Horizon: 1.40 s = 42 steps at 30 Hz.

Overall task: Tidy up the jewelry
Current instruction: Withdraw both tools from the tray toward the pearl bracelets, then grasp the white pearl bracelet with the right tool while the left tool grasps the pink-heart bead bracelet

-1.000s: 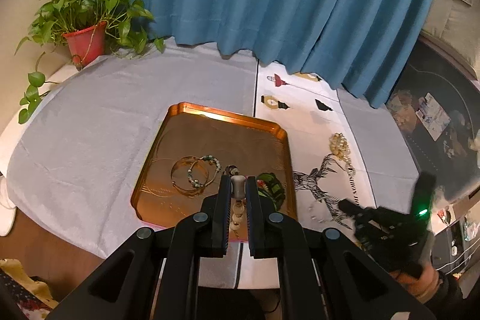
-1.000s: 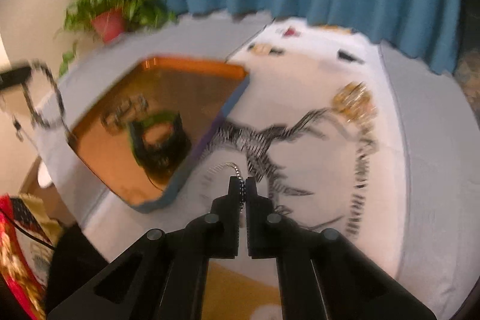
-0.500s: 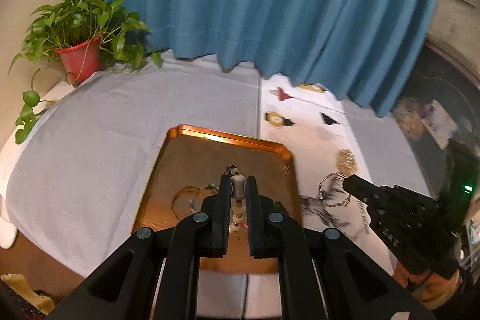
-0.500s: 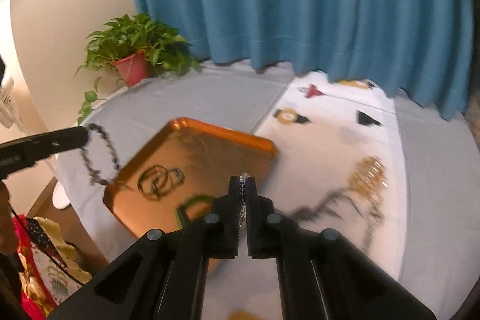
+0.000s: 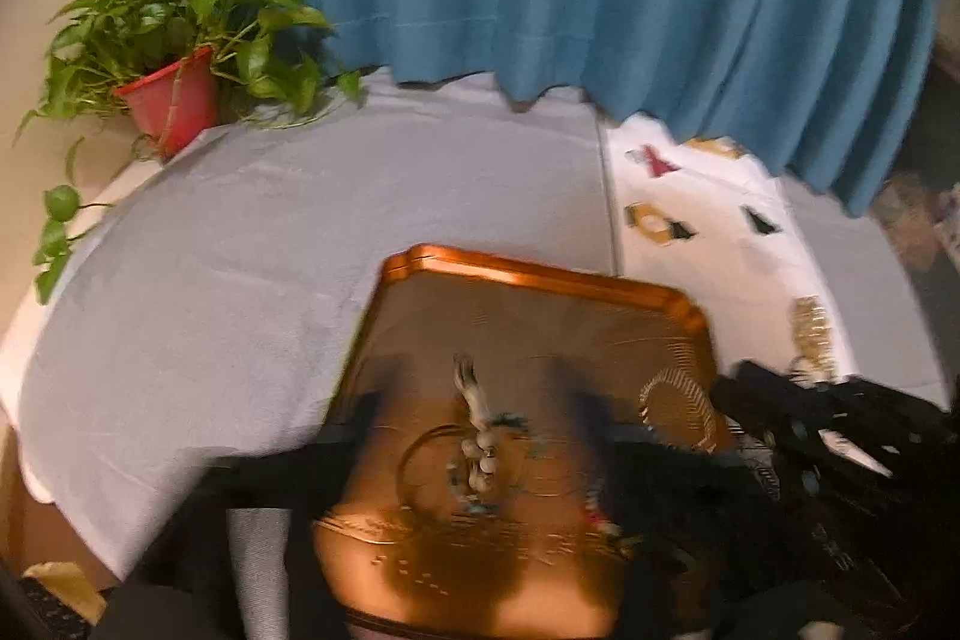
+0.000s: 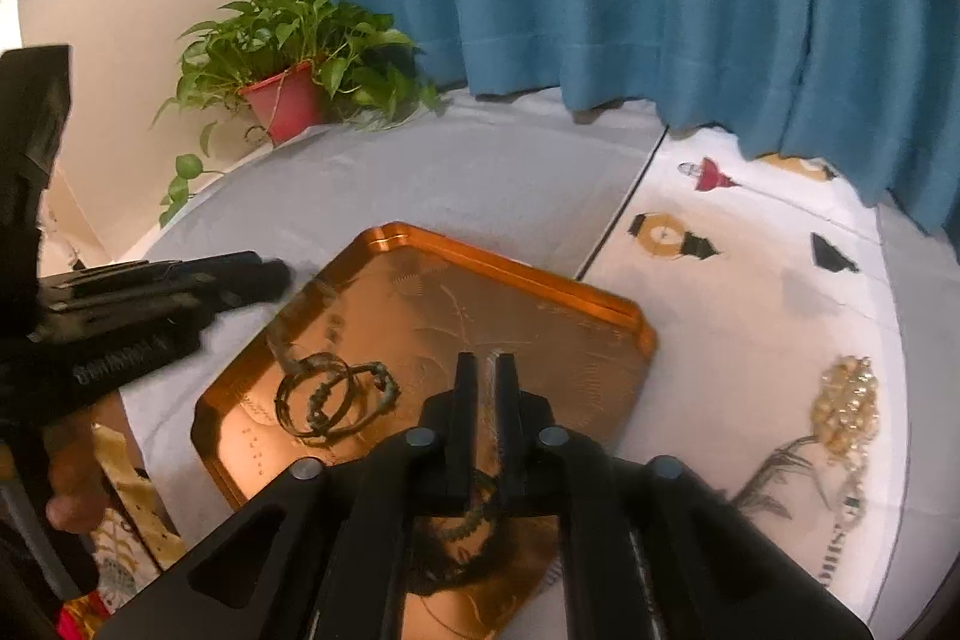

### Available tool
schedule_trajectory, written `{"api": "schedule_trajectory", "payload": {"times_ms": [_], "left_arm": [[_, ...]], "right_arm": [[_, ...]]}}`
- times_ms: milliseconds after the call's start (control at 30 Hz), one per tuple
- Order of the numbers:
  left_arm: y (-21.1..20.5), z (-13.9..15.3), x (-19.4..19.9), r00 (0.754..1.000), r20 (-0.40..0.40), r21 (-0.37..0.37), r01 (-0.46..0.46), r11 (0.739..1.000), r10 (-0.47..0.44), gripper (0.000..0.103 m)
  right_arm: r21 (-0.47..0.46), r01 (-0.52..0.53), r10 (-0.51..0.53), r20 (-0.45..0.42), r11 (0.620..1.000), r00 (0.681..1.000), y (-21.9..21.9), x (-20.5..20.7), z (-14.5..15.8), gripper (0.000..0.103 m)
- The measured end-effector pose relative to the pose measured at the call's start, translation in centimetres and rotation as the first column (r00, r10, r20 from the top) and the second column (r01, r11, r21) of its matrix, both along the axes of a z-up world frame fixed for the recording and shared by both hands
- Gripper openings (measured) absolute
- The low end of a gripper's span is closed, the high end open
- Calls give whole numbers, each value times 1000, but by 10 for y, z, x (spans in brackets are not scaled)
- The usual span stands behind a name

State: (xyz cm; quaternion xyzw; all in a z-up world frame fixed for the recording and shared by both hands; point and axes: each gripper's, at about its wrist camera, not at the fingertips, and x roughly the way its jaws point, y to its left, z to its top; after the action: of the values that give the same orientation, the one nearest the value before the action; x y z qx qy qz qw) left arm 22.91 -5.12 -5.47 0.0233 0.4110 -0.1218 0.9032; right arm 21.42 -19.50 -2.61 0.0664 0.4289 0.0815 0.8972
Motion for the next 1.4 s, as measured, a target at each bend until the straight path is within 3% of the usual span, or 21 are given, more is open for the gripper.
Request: {"api": "schedule_trajectory", "payload": {"times_ms": [33, 67, 100, 367, 567, 667, 700, 900, 1133, 1400], "left_arm": [[3, 1, -3, 999, 35, 0, -22, 1000, 22, 102], [4, 3, -6, 998, 65, -1, -27, 1000, 27, 102], [5, 4, -10, 996, 83, 6, -25, 1000, 25, 102], [3, 15, -41, 999, 41, 30, -34, 999, 33, 102], [-1, 26, -94, 999, -14, 26, -36, 999, 36, 102], [-14, 33, -115, 1000, -17, 23, 6, 1000, -6, 102], [-20, 35, -120, 1000, -14, 25, 20, 999, -20, 102], [-63, 52, -136, 996, -5, 17, 93, 996, -93, 102], [-117, 49, -107, 991, -21, 26, 133, 991, -132, 102], [-184, 23, -44, 985, -64, 54, 163, 985, -159, 102]], "right_arm": [[2, 3, -3, -18, 1000, 1000, 1, -3, -1, 67], [2, 3, -3, -18, 1000, 1000, 1, -3, -1, 77], [5, 10, -10, 2, 1000, 1000, -1, -8, 1, 79], [24, 24, -25, 13, 999, 1000, -4, -44, 21, 79], [6, 157, -157, -26, 988, 987, -28, -94, 40, 79], [-4, 286, -286, -48, 958, 957, -72, -138, 47, 79], [-4, 286, -286, -48, 958, 957, -72, -138, 47, 79], [-6, 470, -470, -46, 882, 881, -150, -179, 50, 79], [-32, 472, -473, -57, 881, 879, -184, -156, 30, 79], [-39, 412, -414, -119, 910, 903, -210, -94, -28, 78]]}}
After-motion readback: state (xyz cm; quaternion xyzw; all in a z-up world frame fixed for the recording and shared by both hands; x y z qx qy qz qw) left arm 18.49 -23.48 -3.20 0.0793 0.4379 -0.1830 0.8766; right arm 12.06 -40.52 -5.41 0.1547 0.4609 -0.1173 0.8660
